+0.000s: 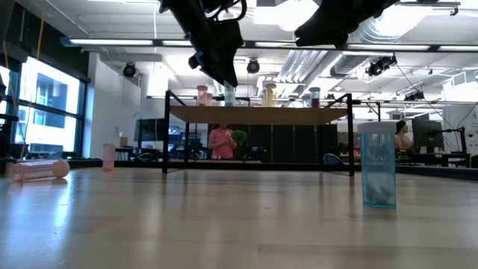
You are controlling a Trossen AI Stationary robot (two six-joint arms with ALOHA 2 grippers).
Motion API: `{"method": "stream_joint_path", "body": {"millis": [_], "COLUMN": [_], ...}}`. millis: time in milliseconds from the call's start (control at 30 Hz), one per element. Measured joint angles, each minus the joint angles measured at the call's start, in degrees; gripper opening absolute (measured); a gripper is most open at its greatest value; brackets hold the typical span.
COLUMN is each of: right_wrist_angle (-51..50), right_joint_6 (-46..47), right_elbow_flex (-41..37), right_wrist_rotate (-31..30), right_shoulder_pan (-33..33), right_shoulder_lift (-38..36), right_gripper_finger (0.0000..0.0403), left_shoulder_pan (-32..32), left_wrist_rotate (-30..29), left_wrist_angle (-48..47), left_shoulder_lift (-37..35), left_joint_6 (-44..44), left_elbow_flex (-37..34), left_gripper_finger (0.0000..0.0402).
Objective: Pick and place medicine bottles onto shelf by color
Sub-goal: Put the light blue medicine bottle on the shelf, then put the blue medicine bottle on the shelf
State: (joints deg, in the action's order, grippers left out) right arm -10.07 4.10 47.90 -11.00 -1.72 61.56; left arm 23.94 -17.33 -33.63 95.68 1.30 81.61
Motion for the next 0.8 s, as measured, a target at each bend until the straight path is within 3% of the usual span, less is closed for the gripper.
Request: {"method": "stream_joint_path", "body": {"millis": [800], "right_wrist_angle": [0.0], "right_joint_6": [0.0], "right_elbow_flex": [0.0], "right_wrist_rotate": [0.0], "right_shoulder_pan": [0.0], "right_shoulder_lift": [0.0], "right_gripper_finger": [0.0162], "left_shoulder_pan": [-0.9], "left_wrist_rotate": [0.0], "left_wrist_angle": [-9.0], "left_shoulder_lift": [-0.1], "left_joint_6": [-2.7], "left_elbow_flex": [10.6], "left_gripper_finger": [0.0171]}}
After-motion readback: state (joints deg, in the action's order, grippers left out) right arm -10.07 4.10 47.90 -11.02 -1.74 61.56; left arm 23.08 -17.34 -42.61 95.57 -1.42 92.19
